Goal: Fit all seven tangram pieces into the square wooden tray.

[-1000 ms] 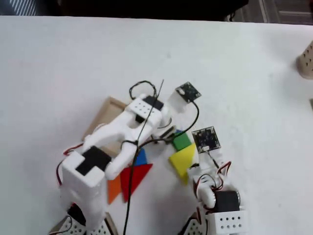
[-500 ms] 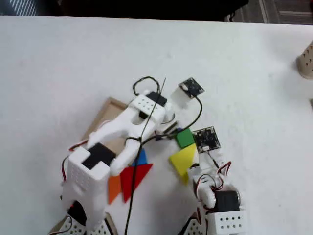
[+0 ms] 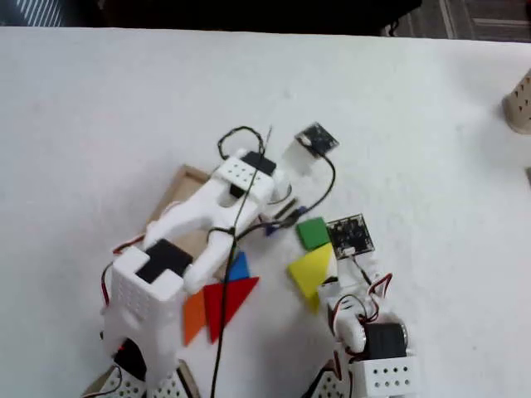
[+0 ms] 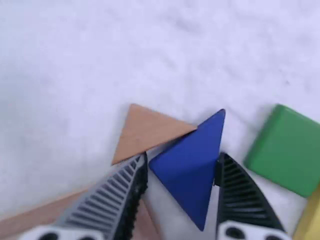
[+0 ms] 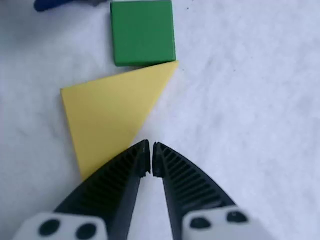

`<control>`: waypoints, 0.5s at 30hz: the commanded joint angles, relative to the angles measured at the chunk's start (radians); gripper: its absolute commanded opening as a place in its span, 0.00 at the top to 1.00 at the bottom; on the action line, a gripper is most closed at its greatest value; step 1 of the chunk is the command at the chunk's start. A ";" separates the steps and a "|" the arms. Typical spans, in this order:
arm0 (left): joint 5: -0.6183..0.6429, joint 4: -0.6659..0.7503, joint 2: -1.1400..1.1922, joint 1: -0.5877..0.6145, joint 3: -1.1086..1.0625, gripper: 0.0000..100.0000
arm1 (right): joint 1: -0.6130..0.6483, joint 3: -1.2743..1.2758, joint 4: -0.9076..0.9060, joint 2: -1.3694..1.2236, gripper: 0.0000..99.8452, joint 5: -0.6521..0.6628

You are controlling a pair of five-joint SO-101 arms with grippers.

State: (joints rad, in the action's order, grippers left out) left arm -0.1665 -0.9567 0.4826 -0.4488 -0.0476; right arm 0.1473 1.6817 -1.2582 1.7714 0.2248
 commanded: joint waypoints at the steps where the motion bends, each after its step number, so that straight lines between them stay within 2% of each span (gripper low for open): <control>1: 0.206 0.106 -0.005 0.094 0.049 0.78 | 0.008 0.009 -0.004 0.012 0.98 0.009; 6: 0.330 0.152 0.001 0.134 0.049 0.78 | 0.008 0.009 -0.004 0.012 0.98 0.009; 15: 0.334 0.146 0.002 0.130 0.043 0.78 | 0.008 0.009 -0.004 0.012 0.98 0.009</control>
State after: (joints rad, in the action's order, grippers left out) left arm 0.1542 -0.8309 0.4948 -0.3322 -0.0476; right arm 0.1473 1.6817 -1.2582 1.7714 0.2248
